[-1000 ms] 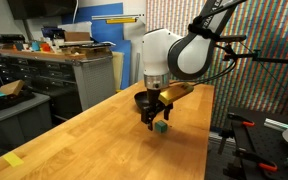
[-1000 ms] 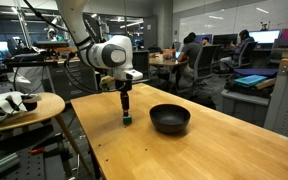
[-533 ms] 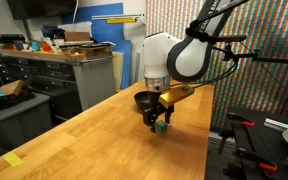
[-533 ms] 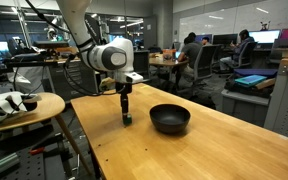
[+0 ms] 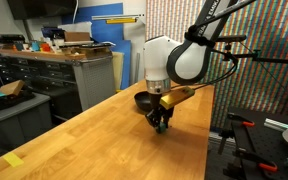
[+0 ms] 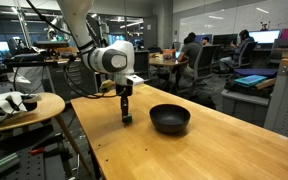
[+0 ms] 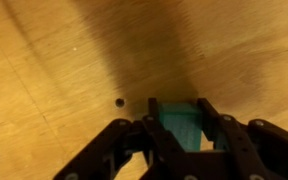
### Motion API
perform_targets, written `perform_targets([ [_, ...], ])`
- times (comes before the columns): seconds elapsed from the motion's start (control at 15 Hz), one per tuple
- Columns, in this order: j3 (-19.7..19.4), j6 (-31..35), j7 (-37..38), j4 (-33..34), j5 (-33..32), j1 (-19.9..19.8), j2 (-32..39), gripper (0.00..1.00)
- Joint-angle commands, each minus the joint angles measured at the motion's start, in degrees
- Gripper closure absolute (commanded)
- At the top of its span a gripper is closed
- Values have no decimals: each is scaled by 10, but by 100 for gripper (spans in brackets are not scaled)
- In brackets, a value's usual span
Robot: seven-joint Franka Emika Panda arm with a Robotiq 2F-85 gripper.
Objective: Put the green block inside the black bowl
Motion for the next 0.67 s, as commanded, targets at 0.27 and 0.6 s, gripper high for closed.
perform_targets([
  [0.27, -24, -9, -2, -27, -1, 29, -62, 83],
  [0.6, -37, -60, 12, -42, -43, 39, -141, 83],
])
